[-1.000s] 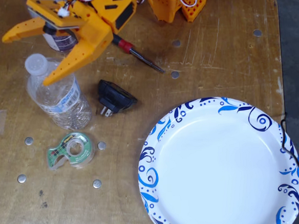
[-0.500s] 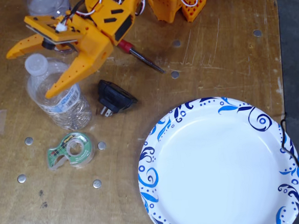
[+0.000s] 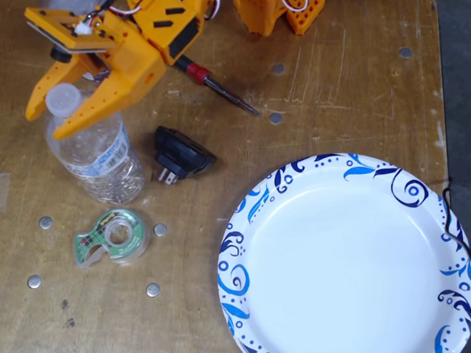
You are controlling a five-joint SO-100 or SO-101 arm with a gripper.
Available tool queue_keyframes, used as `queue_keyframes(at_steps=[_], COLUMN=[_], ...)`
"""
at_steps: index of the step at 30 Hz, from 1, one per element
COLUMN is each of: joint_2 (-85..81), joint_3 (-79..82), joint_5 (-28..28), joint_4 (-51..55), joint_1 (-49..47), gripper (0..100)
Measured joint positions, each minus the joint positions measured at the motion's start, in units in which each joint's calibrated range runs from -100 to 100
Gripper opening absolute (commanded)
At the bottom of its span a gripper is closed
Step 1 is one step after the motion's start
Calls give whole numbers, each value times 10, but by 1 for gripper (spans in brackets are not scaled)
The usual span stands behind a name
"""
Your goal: Move the bottles to the plate
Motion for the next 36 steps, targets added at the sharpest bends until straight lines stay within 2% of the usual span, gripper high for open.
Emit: queue_keyframes(at_steps=[7, 16, 24, 27, 31, 36], joint_2=[0, 0, 2, 2, 2, -23], joint_3=[-1, -11, -159, -240, -338, -379], joint_5=[1, 2, -10, -22, -25, -40], joint_4=[-1, 0, 9, 55, 174, 305], joint_1=[9, 11, -58, -110, -184, -316], gripper=[8, 8, 8, 8, 8, 8])
